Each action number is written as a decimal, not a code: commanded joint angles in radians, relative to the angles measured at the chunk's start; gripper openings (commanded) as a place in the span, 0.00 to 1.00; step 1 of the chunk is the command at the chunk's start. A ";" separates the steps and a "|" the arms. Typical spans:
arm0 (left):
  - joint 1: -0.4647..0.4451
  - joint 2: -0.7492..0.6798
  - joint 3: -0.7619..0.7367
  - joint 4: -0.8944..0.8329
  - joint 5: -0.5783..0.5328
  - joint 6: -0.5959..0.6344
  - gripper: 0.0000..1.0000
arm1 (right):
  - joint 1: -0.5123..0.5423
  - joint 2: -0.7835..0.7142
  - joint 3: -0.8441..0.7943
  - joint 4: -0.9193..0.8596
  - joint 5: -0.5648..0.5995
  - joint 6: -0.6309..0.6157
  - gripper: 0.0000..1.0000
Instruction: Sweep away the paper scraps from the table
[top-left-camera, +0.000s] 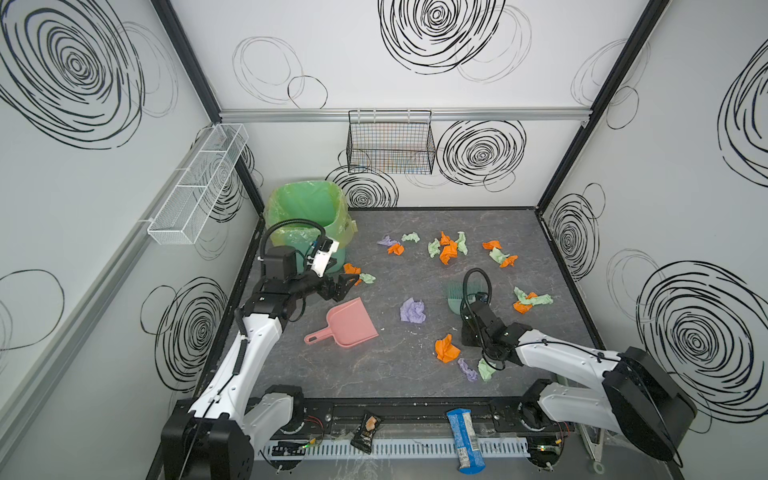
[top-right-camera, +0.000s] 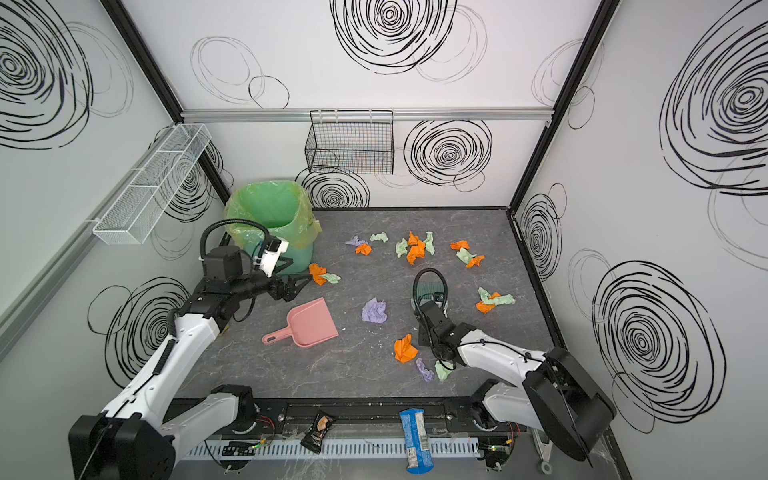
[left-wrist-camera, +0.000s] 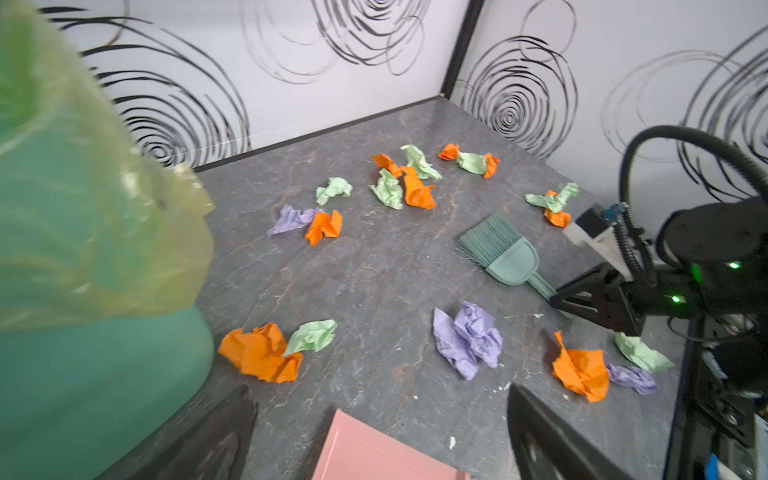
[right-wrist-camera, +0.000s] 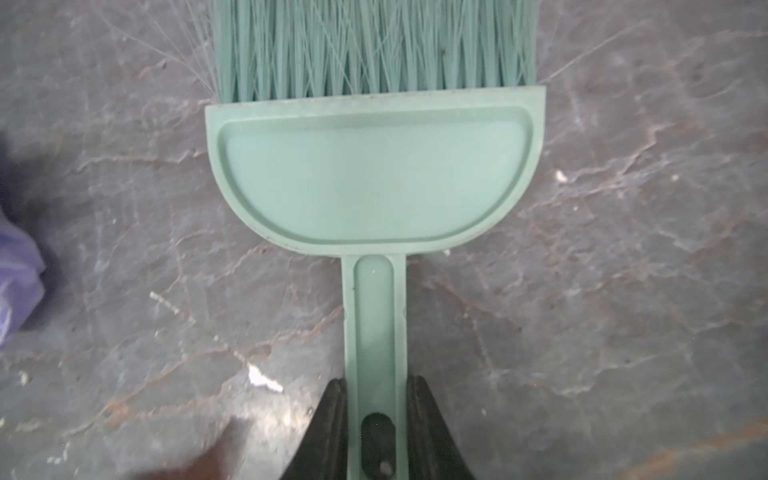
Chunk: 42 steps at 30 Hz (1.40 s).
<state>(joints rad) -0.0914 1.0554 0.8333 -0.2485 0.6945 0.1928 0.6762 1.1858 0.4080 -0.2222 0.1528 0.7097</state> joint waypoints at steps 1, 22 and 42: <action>-0.117 0.020 0.064 -0.076 0.008 0.020 0.97 | 0.048 -0.033 0.058 -0.149 0.030 0.039 0.14; -0.353 0.496 0.145 0.268 0.342 -0.398 0.93 | 0.392 -0.077 0.456 -0.398 0.332 0.126 0.15; -0.379 0.670 0.253 0.414 0.419 -0.605 0.43 | 0.502 -0.013 0.497 -0.334 0.418 0.129 0.14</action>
<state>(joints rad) -0.4660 1.7134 1.0698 0.1112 1.0527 -0.3820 1.1694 1.1820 0.8921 -0.5713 0.5064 0.8131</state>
